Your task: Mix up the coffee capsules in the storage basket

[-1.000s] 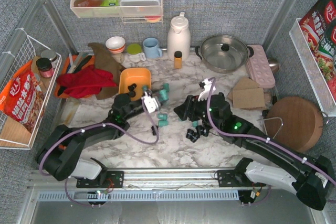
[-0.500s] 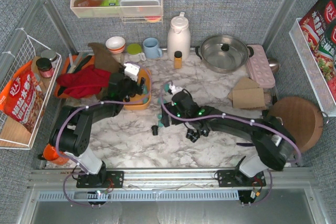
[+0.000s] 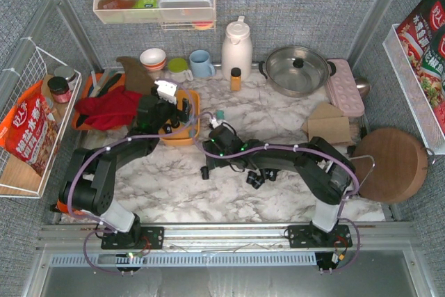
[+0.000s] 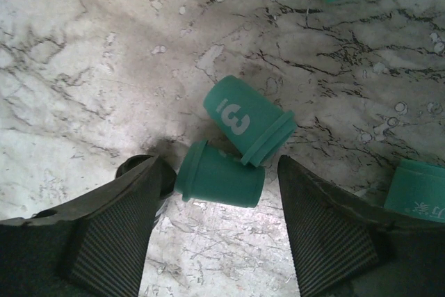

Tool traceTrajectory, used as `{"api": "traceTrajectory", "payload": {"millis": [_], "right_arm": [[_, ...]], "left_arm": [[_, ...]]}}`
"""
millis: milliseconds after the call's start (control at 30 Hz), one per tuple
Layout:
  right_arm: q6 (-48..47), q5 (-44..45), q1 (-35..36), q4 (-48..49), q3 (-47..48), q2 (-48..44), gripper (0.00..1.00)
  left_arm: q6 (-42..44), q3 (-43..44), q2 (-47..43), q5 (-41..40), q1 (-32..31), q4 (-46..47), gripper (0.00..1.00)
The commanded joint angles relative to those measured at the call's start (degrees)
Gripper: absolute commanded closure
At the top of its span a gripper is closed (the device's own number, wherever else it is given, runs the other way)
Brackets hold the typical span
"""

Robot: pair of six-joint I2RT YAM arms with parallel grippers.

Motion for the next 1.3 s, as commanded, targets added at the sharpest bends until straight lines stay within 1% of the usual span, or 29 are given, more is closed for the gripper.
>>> {"api": "traceTrajectory", "payload": {"millis": [0,167,233,267,367,467,600,733,867,967,1100,1267], "right_arm": [[0.4,1.5,0.0,0.9,0.5,0.7,0.36],[0.8,1.5,0.0,0.1,-0.6,-0.3,0.5],[1.0,1.5,-0.1,-0.2,-1.4,-1.6,0.58],[1.1,1.4,-0.2,-0.3,-1.7,-2.6,0.6],[1.0,0.7,-1.0,-1.1,-4.2,-7.3,0.6],[0.4,-0.1,-2.6,-2.7,-6.1,-14.7,0.6],[-0.2,-0.9,-5.7,-5.3,-8.2,-25.0,0.6],[0.1,-1.9,-8.6,-6.6,-10.2,-34.6,0.59],[1.5,-4.3,-10.4,-4.6,-12.3,-42.3,0.59],[2.9,-7.6,-10.5,-0.8,-13.9,-45.4,0.59],[4.6,-12.3,-10.6,3.7,-15.1,-45.8,0.59],[6.9,-16.2,-10.5,9.6,-17.1,-44.5,0.59]], "left_arm": [[0.6,-1.0,-1.2,4.8,0.1,5.0,0.01],[1.1,-1.5,-1.8,7.4,0.1,6.0,0.01],[2.7,-2.2,-2.0,10.6,0.1,7.2,0.01],[3.7,-2.8,-2.1,12.8,0.0,8.3,0.01],[7.1,-5.1,-2.1,19.5,-0.6,12.6,0.01],[10.2,-7.0,-2.5,22.9,-1.5,15.8,0.01],[15.1,-8.6,-4.0,29.8,-3.3,16.9,0.01],[21.5,-10.8,-6.4,37.0,-7.6,17.6,0.01],[24.7,-12.3,-8.4,39.9,-13.4,17.6,0.01],[24.8,-12.7,-9.0,40.7,-16.9,17.8,0.01],[24.2,-12.9,-9.2,40.6,-20.0,18.8,0.01],[20.0,-14.2,-9.6,40.1,-21.6,25.0,0.01]]}}
